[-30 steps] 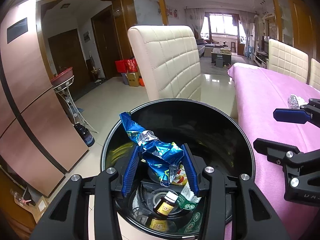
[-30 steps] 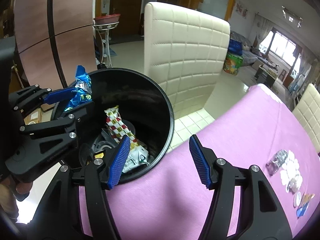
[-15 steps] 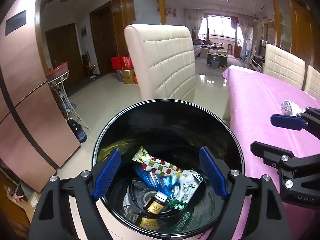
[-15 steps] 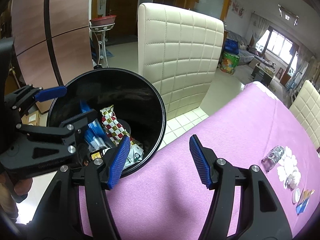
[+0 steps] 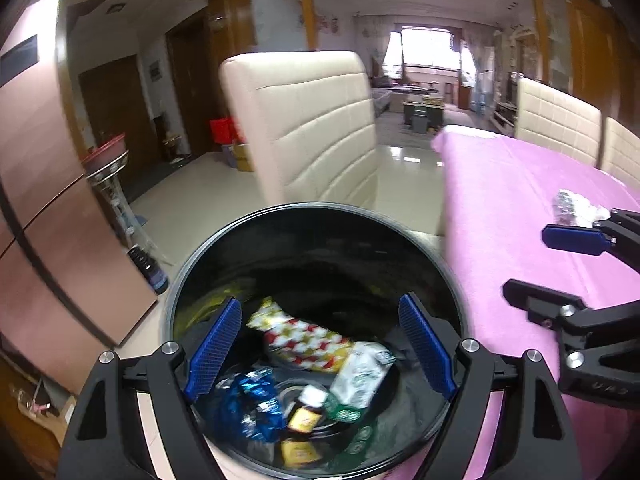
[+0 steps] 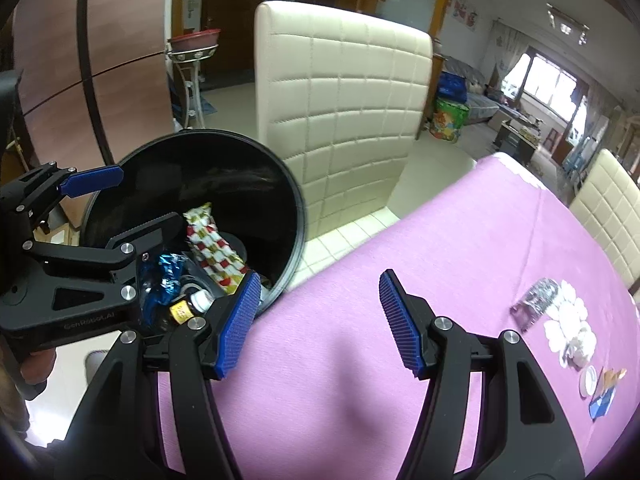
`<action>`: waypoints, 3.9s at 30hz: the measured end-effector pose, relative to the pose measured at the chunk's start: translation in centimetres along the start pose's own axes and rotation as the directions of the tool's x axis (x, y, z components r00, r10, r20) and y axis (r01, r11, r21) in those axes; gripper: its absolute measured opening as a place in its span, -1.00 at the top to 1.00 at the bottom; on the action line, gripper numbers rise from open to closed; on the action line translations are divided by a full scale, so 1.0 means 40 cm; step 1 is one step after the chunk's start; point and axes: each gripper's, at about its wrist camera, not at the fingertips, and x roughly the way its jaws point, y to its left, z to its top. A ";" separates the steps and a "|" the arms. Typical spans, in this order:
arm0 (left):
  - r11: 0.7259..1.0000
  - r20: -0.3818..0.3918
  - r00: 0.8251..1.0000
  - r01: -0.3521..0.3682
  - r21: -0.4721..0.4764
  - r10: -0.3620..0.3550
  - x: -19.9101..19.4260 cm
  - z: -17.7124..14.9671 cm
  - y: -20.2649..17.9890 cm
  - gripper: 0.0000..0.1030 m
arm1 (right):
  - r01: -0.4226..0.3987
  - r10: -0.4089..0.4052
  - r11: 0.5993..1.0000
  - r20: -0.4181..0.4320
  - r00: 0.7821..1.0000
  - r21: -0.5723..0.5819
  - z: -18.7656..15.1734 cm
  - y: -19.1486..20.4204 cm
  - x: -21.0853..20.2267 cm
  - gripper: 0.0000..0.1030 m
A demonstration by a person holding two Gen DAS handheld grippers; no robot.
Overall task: Collect trash
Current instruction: 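Move both open tools back over the table toward the foil wrapper and cap, then grasp the foil wrapper with the left tool while the right tool grasps the white bottle cap, then carry the foil wrapper and white cap over the black bin and open both tools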
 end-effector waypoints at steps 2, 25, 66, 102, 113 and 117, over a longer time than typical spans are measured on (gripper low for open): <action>0.999 0.017 1.000 0.025 0.043 -0.026 0.001 0.014 -0.044 -0.54 | 0.028 -0.028 0.999 -0.003 1.000 0.020 -0.015 -0.037 -0.004 -0.21; 0.918 -0.098 0.959 0.281 0.279 -0.265 0.174 0.190 -0.563 -0.54 | 0.337 -0.299 0.830 -0.154 0.942 0.446 -0.241 -0.680 -0.068 -0.21; 0.879 -0.157 0.949 0.313 0.360 -0.274 0.288 0.237 -0.731 -0.36 | 0.365 -0.290 0.814 -0.229 0.929 0.452 -0.280 -0.734 -0.008 0.21; 0.897 -0.027 0.965 0.254 0.361 -0.262 0.041 0.130 -0.477 0.52 | 0.253 -0.235 0.925 -0.096 0.967 0.284 -0.206 -0.486 -0.084 0.20; 0.936 0.019 0.981 0.176 0.306 -0.191 0.002 0.101 -0.338 0.52 | 0.191 -0.184 0.962 -0.049 0.982 0.195 -0.150 -0.360 -0.098 0.20; 0.947 0.034 0.986 0.147 0.285 -0.163 -0.008 0.085 -0.300 0.52 | 0.173 -0.169 0.972 -0.038 0.985 0.161 -0.130 -0.314 -0.095 0.20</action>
